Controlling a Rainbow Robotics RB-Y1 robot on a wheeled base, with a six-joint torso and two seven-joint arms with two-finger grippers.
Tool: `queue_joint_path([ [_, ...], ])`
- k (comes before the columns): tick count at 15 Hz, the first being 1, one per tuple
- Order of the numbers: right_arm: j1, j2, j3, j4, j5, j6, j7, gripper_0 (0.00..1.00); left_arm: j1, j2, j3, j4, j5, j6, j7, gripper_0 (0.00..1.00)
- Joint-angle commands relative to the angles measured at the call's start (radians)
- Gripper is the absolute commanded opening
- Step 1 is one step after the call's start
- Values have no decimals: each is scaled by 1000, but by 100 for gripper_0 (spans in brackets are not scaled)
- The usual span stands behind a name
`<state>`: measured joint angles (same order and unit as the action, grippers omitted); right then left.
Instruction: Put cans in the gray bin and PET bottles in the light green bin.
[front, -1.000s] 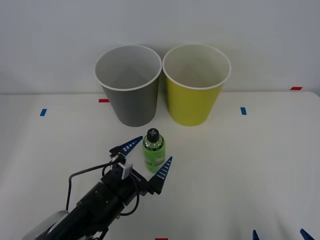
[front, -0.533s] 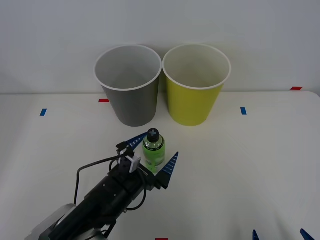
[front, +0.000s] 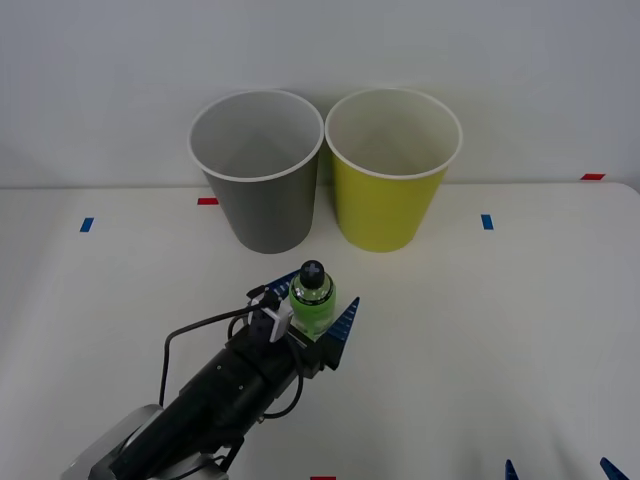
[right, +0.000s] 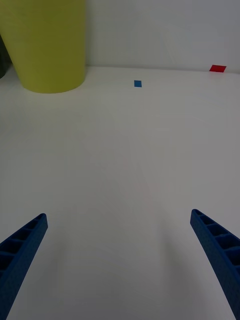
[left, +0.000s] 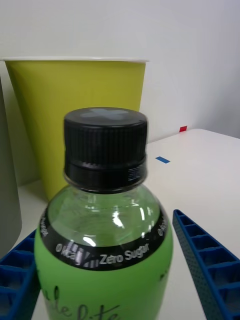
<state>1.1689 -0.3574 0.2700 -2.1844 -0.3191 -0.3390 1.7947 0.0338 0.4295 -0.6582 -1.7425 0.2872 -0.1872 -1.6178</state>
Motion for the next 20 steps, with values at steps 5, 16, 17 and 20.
queue_joint_path([
  [5, 0, 0, 0, 0, 0, 0, 0, 100, -9, 17, 14, 0, -28, 9, -36, 0],
  [16, 0, 0, 0, 0, 0, 0, 0, 100, -12, 43, 132, -312, -8, 465, -7, 0],
  [17, 0, 0, 0, 0, 0, 0, 0, 100, -14, 46, 152, -358, -8, 531, -1, 0],
  [20, 0, 0, 0, 0, 0, 0, 0, 100, -14, 41, 203, -494, -8, 723, 27, 0],
])
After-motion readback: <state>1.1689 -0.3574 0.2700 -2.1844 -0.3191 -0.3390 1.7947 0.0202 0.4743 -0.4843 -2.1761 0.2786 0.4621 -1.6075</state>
